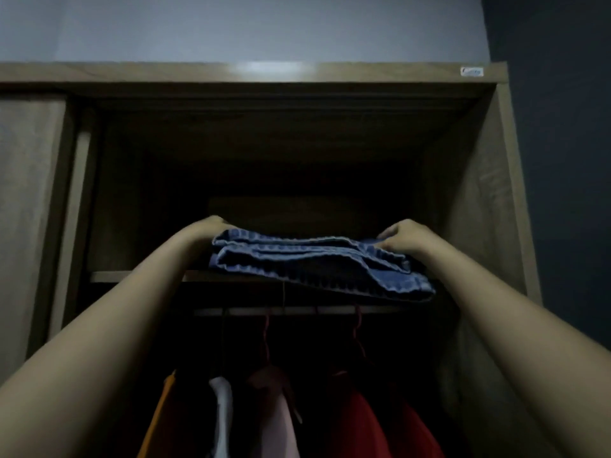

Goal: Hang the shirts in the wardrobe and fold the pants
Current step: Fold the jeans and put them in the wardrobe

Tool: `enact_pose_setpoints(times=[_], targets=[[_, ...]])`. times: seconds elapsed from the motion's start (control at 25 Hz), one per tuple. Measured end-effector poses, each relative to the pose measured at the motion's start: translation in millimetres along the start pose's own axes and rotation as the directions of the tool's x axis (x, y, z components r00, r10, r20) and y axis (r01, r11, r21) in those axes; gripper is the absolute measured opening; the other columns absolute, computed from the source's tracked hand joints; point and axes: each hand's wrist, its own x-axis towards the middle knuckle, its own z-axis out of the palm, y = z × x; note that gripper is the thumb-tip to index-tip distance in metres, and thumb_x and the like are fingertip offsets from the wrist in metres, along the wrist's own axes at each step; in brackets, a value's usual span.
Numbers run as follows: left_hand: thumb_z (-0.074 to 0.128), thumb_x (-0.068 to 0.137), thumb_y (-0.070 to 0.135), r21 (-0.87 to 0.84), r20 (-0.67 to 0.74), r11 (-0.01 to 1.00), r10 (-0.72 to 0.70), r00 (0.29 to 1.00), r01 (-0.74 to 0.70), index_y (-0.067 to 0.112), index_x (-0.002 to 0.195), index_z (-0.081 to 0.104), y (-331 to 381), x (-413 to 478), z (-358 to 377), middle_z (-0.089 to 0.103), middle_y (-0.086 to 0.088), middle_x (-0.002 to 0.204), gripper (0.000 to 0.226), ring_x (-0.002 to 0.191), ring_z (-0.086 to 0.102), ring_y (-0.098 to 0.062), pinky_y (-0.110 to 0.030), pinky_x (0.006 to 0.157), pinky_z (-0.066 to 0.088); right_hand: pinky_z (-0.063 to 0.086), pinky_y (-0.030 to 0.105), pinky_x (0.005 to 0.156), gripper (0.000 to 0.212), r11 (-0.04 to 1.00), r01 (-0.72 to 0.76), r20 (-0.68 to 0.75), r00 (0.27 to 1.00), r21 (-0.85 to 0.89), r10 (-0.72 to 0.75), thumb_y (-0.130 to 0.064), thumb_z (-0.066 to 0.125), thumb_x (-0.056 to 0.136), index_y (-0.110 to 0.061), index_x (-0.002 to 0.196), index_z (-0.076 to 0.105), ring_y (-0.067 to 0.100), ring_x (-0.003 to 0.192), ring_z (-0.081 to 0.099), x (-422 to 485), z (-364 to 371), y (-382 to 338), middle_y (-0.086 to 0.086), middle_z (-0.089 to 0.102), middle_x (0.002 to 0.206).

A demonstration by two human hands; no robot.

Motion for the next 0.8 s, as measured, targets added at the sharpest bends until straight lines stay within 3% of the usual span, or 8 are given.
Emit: enact_pose_setpoints(times=[0.08,0.16,0.28,0.36,0.44,0.52,0.6,0.8], targets=[[0.065,0.084,0.040,0.177,-0.106,0.983,0.073,0.992,-0.054,0.007,0.125,0.056,2,-6,-6,0.062,-0.009,0.109,0.053,0.096,0.059,-0.022,-0.032,0.078,0.045,0.047,0.036,0.096,0.056,0.979,-0.013,-0.003,1.000,-0.204,0.012,-0.053,0.070,0.073,-0.025,0.121,0.060,0.023,0.114,0.055,-11,-7,-3,0.003,0.057,0.129],[0.055,0.082,0.058,0.319,-0.127,0.892,0.375,0.918,-0.320,0.025,0.132,0.052,1,-21,-14,0.057,-0.002,0.129,0.060,0.115,0.052,-0.016,-0.030,0.087,0.040,0.046,0.039,0.097,0.061,0.953,0.201,-0.106,0.967,-0.227,-0.230,-0.063,0.061,0.074,-0.030,0.125,0.055,0.020,0.119,0.052,-32,-10,-6,0.000,0.053,0.133],[0.040,0.058,0.090,0.654,0.156,0.519,0.620,0.769,-0.551,0.043,0.145,0.021,-12,-67,0,0.040,0.008,0.147,0.101,0.126,0.043,-0.013,-0.031,0.098,0.040,0.039,0.040,0.104,0.097,0.704,0.598,0.049,0.774,-0.383,-0.631,-0.089,0.037,0.056,-0.041,0.140,0.029,0.016,0.126,0.046,-80,7,-8,-0.005,0.044,0.143],[0.044,0.057,0.089,0.878,0.215,0.202,0.645,0.734,-0.435,0.041,0.148,0.007,-30,-70,15,0.030,0.006,0.152,0.109,0.129,0.040,-0.022,-0.037,0.096,0.043,0.032,0.046,0.104,0.109,0.479,0.569,0.177,0.748,-0.669,-0.640,-0.095,0.026,0.050,-0.046,0.143,-0.002,0.024,0.131,0.039,-82,33,-2,0.002,0.031,0.152],[0.075,0.063,0.057,0.915,0.265,-0.001,0.756,0.598,-0.404,0.028,0.144,0.032,-40,-60,19,0.054,-0.006,0.135,0.096,0.105,0.057,-0.031,-0.039,0.067,0.053,0.042,0.041,0.082,0.089,0.346,0.492,0.047,0.624,-0.799,-0.780,-0.082,0.027,0.067,-0.040,0.145,0.011,0.031,0.107,0.059,-67,45,3,0.009,0.052,0.136],[0.087,0.058,0.024,0.925,0.236,-0.035,0.835,0.498,-0.379,0.015,0.132,0.051,-45,-47,20,0.065,-0.014,0.114,0.083,0.084,0.062,-0.034,-0.038,0.051,0.052,0.043,0.032,0.060,0.062,0.241,0.433,-0.031,0.438,-0.869,-0.899,-0.058,0.033,0.084,-0.030,0.139,0.038,0.027,0.077,0.066,-51,46,5,0.005,0.069,0.108],[0.085,0.059,0.014,0.931,0.192,0.010,0.836,0.514,-0.365,0.011,0.130,0.054,-40,-33,24,0.066,-0.015,0.110,0.077,0.082,0.061,-0.037,-0.040,0.050,0.052,0.043,0.029,0.053,0.049,0.178,0.427,-0.018,0.352,-0.887,-0.936,-0.044,0.038,0.090,-0.027,0.135,0.046,0.025,0.068,0.065,-33,39,5,0.004,0.071,0.097],[0.057,0.091,0.031,0.906,0.225,0.058,0.775,0.591,-0.420,0.021,0.147,0.024,-1,-4,65,0.048,-0.009,0.137,0.066,0.111,0.049,-0.033,-0.042,0.073,0.052,0.047,0.030,0.053,0.055,0.184,0.442,0.045,0.458,-0.878,-0.888,-0.042,0.059,0.084,-0.027,0.136,0.047,0.028,0.072,0.064,-3,0,27,0.008,0.071,0.099]])
